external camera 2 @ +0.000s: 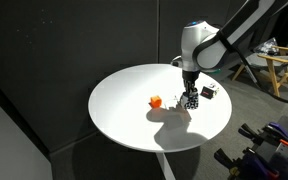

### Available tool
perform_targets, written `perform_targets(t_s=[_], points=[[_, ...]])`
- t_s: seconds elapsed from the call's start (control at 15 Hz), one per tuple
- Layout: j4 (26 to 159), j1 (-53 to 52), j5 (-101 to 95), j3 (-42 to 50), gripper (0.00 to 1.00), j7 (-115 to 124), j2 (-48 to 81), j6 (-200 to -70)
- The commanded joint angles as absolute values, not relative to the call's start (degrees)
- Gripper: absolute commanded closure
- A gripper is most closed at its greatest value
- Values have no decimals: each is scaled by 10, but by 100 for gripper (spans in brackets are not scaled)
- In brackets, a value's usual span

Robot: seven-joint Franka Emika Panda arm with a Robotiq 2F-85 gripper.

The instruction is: Move the light blue cube to the left

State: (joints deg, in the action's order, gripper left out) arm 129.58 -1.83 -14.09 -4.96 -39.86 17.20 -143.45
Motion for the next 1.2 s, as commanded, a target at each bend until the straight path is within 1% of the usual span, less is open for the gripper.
perform_targets(t_s=[0.0, 0.93, 1.0, 1.07, 1.13], points=[[1295, -21, -170, -41, 93, -373, 182, -1448], [1290, -31, -241, -35, 92, -312, 230, -1471], [1289, -31, -244, -34, 88, -308, 231, -1470], [1289, -30, -245, -35, 52, -306, 232, -1468], [1288, -30, -246, -35, 53, -304, 233, -1467]])
